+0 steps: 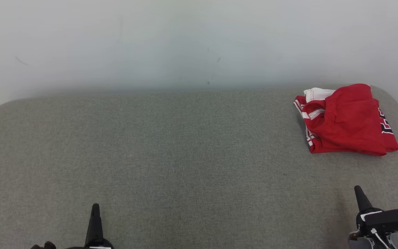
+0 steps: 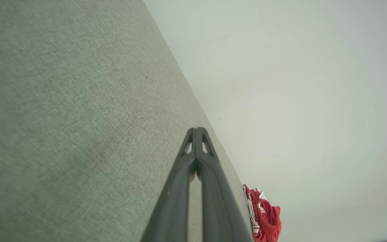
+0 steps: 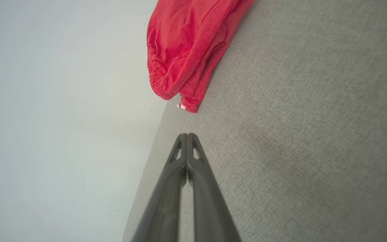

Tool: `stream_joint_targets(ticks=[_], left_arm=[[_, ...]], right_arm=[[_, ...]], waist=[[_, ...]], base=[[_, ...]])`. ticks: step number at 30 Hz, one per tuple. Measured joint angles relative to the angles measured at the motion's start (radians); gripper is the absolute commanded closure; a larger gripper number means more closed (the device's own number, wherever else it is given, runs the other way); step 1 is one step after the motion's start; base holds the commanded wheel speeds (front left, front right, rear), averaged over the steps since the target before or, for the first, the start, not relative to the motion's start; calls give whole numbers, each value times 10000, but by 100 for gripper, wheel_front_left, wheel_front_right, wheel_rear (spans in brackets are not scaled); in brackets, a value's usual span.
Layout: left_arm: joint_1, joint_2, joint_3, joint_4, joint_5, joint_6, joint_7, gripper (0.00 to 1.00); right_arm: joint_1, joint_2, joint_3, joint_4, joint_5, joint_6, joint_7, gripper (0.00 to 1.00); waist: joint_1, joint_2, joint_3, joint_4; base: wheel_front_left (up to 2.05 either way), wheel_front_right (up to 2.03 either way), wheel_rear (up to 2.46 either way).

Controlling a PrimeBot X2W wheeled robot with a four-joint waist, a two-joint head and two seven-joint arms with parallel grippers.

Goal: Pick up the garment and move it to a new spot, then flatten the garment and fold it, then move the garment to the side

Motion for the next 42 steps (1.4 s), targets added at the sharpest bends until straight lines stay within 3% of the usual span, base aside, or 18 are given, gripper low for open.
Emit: stream_joint_targets(ticks=[24, 42], left_arm=[[-776, 13, -495, 608, -2803, -125, 102, 100], [-1165, 19, -742, 918, -4178, -209, 140, 100]], right_arm=[[-718, -31, -1141, 546, 2474, 0, 1045, 100], [-1055, -48, -1728, 834, 3724, 0, 1582, 100]], waist=[[0, 0, 125, -64], [1, 0, 200, -103]], base=[[0, 0, 0], [0, 0, 0]])
